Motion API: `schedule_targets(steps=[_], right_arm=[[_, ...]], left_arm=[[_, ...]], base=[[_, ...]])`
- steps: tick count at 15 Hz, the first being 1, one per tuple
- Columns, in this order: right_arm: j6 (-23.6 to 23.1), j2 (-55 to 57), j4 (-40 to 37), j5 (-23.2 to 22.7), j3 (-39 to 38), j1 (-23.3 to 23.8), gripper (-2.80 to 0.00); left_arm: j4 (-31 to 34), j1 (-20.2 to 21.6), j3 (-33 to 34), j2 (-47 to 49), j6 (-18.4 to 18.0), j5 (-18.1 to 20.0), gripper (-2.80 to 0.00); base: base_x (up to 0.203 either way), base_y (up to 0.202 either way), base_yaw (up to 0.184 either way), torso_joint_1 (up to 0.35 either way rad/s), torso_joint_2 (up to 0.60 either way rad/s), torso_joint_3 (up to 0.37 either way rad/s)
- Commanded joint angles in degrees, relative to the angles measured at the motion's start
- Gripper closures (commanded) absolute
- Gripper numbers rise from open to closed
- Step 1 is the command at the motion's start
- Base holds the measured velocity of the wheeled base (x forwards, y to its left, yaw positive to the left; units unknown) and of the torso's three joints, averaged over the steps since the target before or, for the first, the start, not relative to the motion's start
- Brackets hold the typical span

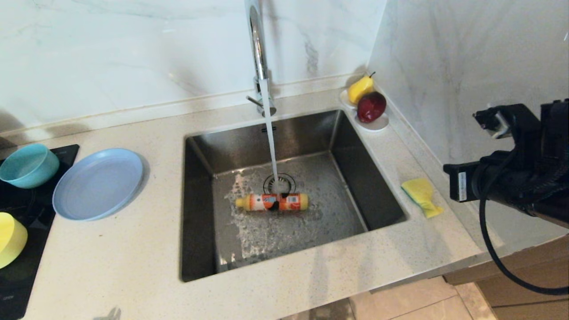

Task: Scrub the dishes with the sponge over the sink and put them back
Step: Turn off the faucet

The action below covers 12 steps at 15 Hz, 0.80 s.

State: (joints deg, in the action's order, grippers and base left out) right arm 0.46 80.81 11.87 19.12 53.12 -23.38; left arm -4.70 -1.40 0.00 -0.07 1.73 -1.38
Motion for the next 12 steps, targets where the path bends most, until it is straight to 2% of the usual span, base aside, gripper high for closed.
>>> schedule_targets(steps=[1,5,7,9,12], right_arm=[[-0.28,-7.70,-0.66,3.28,-0.70,-2.25,0.00],[-0.55,-18.02,-9.18,9.62,-2.56,-7.74,0.00],[-0.49,-21.12,-10.10,14.25,-5.98,-11.32,0.00],[-1.02,-23.19,-10.23,16.25,-8.69,-12.04,0.00],[-1.26,-24.77,-7.85,16.86,-10.42,-11.41,0.00]], left_arm=[[-0.05,0.00,1.93,-0.10,0.03,-0.03,0.00],[-0.05,0.00,1.93,-0.10,0.03,-0.03,0.00],[-0.05,0.00,1.93,-0.10,0.03,-0.03,0.00],[-0.05,0.00,1.93,-0.10,0.03,-0.03,0.00],[-0.05,0.00,1.93,-0.10,0.03,-0.03,0.00]], base=[[0.000,0.000,0.000,0.000,0.00,0.000],[0.000,0.000,0.000,0.000,0.00,0.000],[0.000,0.000,0.000,0.000,0.00,0.000],[0.000,0.000,0.000,0.000,0.00,0.000],[0.000,0.000,0.000,0.000,0.00,0.000]])
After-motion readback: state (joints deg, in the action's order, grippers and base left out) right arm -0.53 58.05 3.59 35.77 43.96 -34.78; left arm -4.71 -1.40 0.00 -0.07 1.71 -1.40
